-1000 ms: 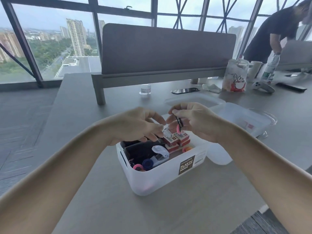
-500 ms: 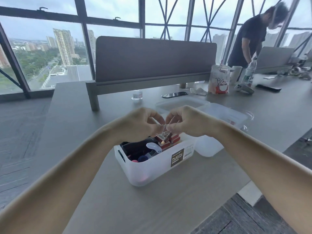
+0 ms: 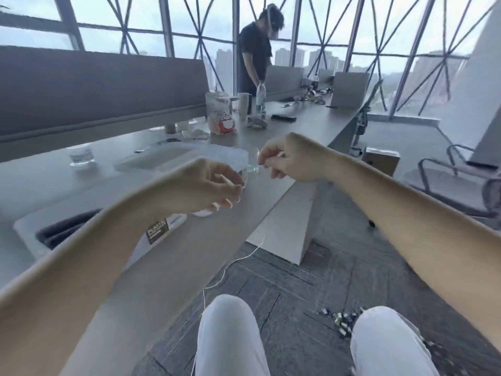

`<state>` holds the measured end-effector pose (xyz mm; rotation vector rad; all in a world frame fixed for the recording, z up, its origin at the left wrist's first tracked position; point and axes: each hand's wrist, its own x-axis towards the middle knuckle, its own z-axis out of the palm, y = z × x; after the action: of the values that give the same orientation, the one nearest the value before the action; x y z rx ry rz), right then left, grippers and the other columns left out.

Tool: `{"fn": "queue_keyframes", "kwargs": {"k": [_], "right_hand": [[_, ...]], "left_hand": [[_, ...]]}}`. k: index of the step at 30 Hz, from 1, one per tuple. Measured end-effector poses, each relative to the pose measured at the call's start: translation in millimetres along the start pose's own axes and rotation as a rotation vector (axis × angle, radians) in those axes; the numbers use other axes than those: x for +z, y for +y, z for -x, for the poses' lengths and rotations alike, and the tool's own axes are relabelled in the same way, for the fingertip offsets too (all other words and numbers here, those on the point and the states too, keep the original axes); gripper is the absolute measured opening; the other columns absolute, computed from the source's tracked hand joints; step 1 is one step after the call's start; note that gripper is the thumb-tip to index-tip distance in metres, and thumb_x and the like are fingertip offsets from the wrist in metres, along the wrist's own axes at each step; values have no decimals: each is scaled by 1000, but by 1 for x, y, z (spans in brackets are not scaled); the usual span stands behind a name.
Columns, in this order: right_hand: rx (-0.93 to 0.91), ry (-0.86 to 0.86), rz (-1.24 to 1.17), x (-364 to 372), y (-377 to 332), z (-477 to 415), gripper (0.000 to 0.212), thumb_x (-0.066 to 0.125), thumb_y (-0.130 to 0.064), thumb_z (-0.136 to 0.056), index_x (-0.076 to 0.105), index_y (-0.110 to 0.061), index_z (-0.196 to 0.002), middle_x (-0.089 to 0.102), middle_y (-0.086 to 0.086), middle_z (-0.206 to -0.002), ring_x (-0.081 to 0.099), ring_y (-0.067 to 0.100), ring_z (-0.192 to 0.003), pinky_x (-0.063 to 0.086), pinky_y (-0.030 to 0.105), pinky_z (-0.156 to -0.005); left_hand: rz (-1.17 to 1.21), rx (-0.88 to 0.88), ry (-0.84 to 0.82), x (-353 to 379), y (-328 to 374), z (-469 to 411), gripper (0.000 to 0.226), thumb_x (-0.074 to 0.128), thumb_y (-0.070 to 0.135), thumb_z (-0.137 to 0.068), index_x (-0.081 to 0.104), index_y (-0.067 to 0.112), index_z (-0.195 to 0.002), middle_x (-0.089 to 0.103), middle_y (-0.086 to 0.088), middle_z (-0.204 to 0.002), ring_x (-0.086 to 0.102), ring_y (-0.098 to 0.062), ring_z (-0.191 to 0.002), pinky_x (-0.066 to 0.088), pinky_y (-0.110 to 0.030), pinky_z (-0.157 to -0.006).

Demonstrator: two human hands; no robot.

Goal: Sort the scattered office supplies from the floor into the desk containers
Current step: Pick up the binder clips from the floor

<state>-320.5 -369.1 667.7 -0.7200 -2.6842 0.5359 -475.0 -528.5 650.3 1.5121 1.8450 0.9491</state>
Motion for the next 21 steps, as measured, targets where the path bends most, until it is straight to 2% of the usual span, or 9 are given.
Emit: {"fn": "queue_keyframes", "kwargs": {"k": [3,6,9,12,15,19,21], "right_hand": [[131,-19,78,-21,41,52,18,52,-18,-99,68,-21,-106,73,3,-90,71,11,-80,55,31,-79],[250,-60,170,-25,89,109,23,48,-22,-100,68,-23,-112,67,-12,-80,64,4,-80,47,25,-70],[396,-126,175,-18,147,163,25,47,-21,-100,69,-19,-113,61,-17,-77,63,5,-80,43,17,-65],[526,-156,148,-4,213,205,25,48,-19,-99,71,-18,-109,60,-20,-72,65,7,-79,44,18,-63],[644,-153,96,13,277,237,22,48,-18,-98,69,-22,-103,64,-14,-75,67,7,-74,46,22,-62],[768,-200,38,17,347,260,27,43,-15,-97,65,-31,-95,70,-1,-96,72,19,-76,59,36,-77],[816,-193,-4,3,375,260,31,41,-12,-98,68,-28,-97,71,-2,-93,71,12,-73,58,31,-70]], "left_hand": [[-76,71,-155,57,39,-18,6,68,22,-91,66,22,-97,73,5,-89,69,-8,-79,55,-29,-81],[-148,119,-254,123,66,-39,3,65,27,-93,64,30,-94,72,7,-91,70,-7,-84,59,-34,-87],[-191,123,-310,189,78,-63,4,63,25,-95,66,28,-94,73,2,-94,71,-15,-93,58,-36,-87],[-147,53,-387,254,77,-94,8,63,24,-95,69,22,-100,74,-3,-99,71,-17,-95,59,-33,-83],[-123,-3,-486,317,66,-124,10,63,25,-96,69,22,-103,74,1,-97,71,-10,-87,60,-28,-80],[-72,-41,-589,372,66,-168,9,63,26,-95,69,24,-102,74,3,-96,72,-9,-87,59,-34,-87],[23,-73,-606,381,73,-192,12,63,28,-96,68,22,-104,75,2,-97,73,-12,-90,59,-37,-88]]}}
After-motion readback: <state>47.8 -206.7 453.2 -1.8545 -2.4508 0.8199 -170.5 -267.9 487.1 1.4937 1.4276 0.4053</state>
